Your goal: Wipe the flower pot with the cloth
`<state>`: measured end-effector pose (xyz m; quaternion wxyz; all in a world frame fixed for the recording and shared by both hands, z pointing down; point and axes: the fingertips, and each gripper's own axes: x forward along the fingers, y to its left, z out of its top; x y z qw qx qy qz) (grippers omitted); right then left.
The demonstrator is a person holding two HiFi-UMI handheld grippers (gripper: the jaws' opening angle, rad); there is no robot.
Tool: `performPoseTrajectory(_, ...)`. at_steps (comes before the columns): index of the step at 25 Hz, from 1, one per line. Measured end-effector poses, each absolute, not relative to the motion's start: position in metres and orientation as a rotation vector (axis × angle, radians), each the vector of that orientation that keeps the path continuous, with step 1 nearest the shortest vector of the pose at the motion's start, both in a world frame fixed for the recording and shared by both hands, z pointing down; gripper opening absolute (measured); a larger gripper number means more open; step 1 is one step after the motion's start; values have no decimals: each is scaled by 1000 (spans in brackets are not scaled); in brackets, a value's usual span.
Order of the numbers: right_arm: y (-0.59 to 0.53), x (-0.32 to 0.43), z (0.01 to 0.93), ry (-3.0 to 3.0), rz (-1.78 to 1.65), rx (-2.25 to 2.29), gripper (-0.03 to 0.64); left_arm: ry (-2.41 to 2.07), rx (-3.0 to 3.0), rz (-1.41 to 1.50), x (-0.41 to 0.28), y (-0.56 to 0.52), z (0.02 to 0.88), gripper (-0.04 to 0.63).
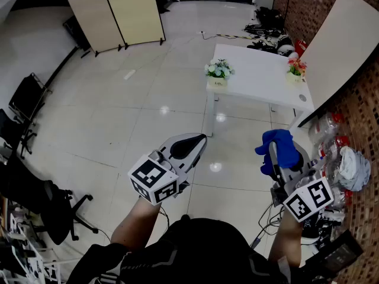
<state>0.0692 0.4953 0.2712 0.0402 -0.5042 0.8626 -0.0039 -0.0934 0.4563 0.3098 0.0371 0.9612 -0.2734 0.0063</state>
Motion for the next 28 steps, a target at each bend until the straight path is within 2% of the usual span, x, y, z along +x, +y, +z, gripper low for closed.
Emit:
performPoseTrajectory(10,434,60,287,2691,-29,-1489,75,-892,2955,34,-98,406,320,-3)
performPoseTrajectory(22,272,-9,287,2632,-23,-1612,75,-797,2992,-10,-168,238,324,-3)
performPoseTrajectory(28,194,7,287,2633,-72,-1654,75,-757,2979,-14,-147,153,326,-3)
